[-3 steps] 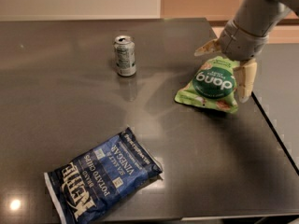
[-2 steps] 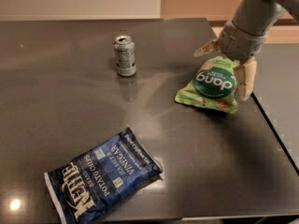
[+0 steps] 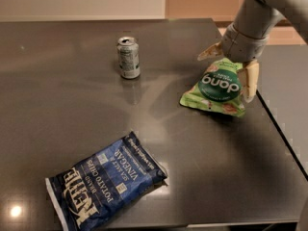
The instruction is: Move green rice chip bag near blue chip bag
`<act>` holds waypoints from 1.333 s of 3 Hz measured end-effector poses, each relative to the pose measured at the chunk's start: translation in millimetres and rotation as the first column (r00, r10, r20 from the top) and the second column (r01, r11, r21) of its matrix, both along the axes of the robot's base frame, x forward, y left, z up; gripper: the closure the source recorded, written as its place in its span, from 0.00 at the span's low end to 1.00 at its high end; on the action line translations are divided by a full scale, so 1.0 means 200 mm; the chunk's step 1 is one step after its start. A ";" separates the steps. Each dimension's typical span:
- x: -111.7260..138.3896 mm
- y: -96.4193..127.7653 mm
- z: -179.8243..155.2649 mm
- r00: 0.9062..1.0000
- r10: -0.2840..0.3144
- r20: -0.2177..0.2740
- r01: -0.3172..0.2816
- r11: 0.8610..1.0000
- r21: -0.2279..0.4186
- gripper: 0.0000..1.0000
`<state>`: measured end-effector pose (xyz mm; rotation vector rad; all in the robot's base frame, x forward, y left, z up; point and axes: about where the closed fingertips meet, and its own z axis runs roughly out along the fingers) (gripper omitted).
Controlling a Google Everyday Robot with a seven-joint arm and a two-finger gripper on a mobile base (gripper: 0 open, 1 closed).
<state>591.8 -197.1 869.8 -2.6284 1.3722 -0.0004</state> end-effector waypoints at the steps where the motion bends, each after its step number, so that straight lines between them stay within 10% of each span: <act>1: 0.04 -0.02 -0.04 1.000 -0.002 -0.003 0.002 1.000 -0.024 0.00; 4: 0.11 -0.08 -0.09 1.000 0.009 -0.007 -0.010 0.995 -0.097 0.64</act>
Offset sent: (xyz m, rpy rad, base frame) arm 0.0065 -0.0177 -0.0138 -0.0976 0.0513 0.0079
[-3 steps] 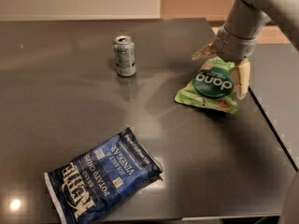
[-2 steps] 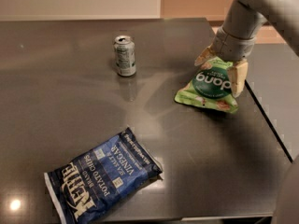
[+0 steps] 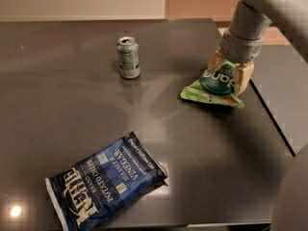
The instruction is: Move green rice chip bag near blue chip bag
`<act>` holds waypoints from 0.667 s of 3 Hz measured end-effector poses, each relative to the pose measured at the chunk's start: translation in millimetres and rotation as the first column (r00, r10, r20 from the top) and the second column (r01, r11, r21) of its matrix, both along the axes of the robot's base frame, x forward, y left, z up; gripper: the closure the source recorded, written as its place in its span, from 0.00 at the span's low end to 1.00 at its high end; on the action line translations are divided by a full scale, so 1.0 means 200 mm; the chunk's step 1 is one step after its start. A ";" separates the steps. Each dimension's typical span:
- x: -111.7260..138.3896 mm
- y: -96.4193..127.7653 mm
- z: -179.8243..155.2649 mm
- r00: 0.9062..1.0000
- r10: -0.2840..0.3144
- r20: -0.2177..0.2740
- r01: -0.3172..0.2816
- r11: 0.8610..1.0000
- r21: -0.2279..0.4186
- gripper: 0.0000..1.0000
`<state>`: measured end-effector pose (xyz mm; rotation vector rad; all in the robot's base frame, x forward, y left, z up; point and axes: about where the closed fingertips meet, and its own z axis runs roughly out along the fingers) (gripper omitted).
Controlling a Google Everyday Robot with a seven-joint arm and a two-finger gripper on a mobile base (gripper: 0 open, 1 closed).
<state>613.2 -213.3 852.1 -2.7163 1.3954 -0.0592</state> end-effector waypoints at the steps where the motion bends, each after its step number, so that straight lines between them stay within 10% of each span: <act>1: -0.01 0.01 0.04 1.000 0.010 0.013 -0.010 1.000 -0.005 0.87; 2: -0.05 0.07 0.13 0.999 0.012 0.047 -0.012 1.000 0.006 1.00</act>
Offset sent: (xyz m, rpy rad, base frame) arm -0.0394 0.0293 0.0570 0.0100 -0.0555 0.0150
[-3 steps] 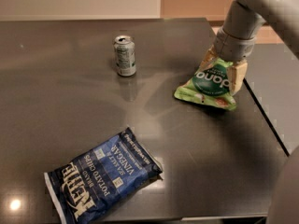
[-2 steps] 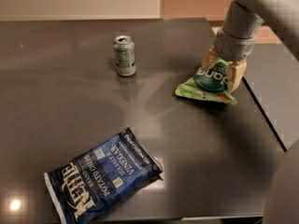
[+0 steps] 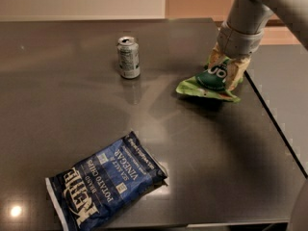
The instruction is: Move green rice chip bag near blue chip bag
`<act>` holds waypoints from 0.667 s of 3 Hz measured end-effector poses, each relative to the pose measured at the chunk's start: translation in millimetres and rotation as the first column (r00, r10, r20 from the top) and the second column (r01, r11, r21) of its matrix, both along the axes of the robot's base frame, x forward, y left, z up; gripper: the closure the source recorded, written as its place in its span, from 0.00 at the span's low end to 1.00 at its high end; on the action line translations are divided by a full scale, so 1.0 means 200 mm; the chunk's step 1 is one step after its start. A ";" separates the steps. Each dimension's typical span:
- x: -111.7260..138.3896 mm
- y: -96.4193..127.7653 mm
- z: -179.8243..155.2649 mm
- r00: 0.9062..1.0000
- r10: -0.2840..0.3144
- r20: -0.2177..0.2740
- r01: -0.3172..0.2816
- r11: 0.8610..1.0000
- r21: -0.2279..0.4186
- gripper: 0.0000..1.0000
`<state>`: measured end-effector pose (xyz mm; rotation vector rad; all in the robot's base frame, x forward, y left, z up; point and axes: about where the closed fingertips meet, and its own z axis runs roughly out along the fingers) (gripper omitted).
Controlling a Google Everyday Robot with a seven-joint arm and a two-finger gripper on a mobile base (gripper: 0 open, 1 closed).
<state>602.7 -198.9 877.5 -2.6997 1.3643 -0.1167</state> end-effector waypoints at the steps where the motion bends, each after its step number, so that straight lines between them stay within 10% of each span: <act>1: -0.14 0.11 0.14 0.999 -0.010 0.034 0.009 0.999 0.038 1.00; 2: -0.33 0.26 0.28 0.998 -0.042 0.041 0.039 0.996 0.082 1.00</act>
Offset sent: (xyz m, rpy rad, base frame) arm -0.1276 0.0842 0.0897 0.1245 -0.0172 -0.0991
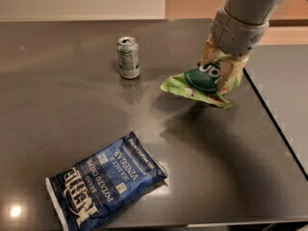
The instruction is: Move green rice chip bag near blue chip bag
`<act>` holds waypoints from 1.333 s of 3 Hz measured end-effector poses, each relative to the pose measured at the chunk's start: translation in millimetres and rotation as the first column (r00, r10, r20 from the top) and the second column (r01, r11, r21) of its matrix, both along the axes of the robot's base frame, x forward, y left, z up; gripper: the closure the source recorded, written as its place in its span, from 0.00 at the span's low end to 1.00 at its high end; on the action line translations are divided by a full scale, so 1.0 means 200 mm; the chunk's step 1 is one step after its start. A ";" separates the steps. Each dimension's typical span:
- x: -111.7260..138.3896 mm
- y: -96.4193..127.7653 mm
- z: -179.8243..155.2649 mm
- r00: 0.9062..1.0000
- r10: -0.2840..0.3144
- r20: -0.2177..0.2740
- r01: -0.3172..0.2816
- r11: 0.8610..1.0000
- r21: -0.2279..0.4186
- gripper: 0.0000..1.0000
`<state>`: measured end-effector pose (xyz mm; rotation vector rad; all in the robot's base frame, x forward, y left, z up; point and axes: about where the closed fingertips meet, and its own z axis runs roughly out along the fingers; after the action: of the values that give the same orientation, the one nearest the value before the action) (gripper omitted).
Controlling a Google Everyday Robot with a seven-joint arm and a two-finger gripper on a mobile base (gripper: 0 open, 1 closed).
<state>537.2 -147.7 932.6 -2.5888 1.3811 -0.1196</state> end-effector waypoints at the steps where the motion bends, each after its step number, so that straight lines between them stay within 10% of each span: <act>1: -0.23 0.15 0.10 0.999 -0.039 -0.004 0.039 0.999 0.012 1.00; 3: -0.56 0.33 0.05 0.995 -0.074 -0.066 0.072 0.997 -0.027 1.00; 4: -0.60 0.40 0.01 0.992 -0.087 -0.091 0.085 0.996 -0.019 0.83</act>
Offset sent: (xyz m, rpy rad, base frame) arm -0.1452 0.0748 0.0119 -0.0710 0.1219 -0.0736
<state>417.2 -68.4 934.8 -2.5766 1.5295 -0.0243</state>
